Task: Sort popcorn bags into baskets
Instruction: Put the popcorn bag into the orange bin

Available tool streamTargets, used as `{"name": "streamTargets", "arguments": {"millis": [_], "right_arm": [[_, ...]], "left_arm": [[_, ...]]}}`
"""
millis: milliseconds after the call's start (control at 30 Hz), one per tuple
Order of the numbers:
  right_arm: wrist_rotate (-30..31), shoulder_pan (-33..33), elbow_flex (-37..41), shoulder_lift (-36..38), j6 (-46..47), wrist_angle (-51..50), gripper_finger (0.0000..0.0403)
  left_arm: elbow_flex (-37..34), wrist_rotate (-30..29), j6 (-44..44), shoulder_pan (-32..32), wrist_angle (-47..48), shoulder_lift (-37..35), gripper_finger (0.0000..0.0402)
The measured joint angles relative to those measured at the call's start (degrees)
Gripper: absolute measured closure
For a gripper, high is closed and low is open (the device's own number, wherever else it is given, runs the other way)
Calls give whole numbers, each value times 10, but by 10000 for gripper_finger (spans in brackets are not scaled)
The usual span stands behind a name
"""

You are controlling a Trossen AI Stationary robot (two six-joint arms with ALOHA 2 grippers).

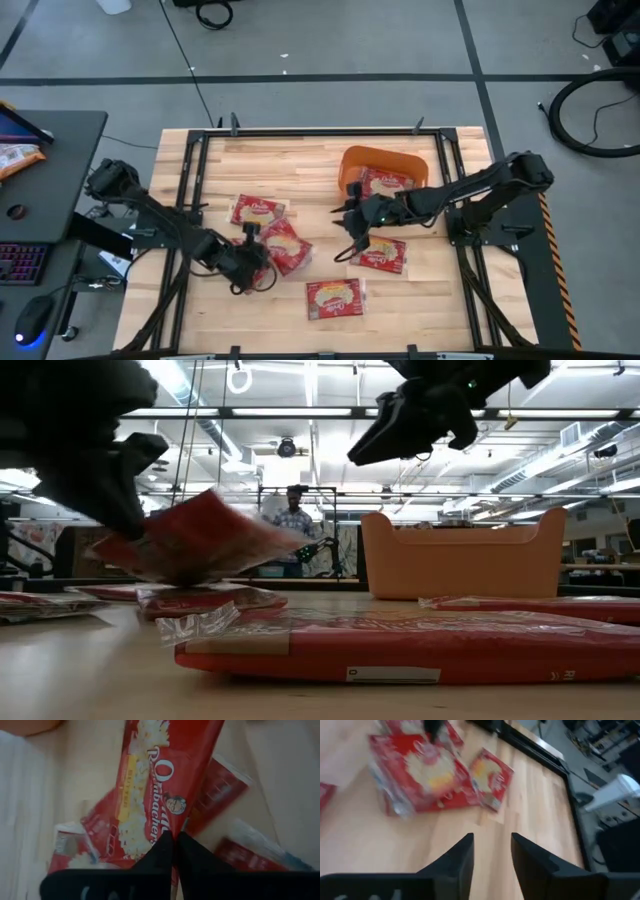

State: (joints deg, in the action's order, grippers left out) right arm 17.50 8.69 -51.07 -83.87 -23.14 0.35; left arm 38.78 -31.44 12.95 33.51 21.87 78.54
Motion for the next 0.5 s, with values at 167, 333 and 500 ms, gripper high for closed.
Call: {"name": "streamTargets", "arguments": {"millis": [167, 333, 500], "right_arm": [[-58, 3, 0, -32, 0, 44, 212], [-94, 5, -14, -67, -9, 40, 161], [-55, 9, -34, -102, -44, 57, 139]], "left_arm": [[2, -1, -1, -36, -34, -19, 383], [3, 2, -1, -70, -55, -37, 384], [3, 11, -17, -86, -104, -51, 384]]}}
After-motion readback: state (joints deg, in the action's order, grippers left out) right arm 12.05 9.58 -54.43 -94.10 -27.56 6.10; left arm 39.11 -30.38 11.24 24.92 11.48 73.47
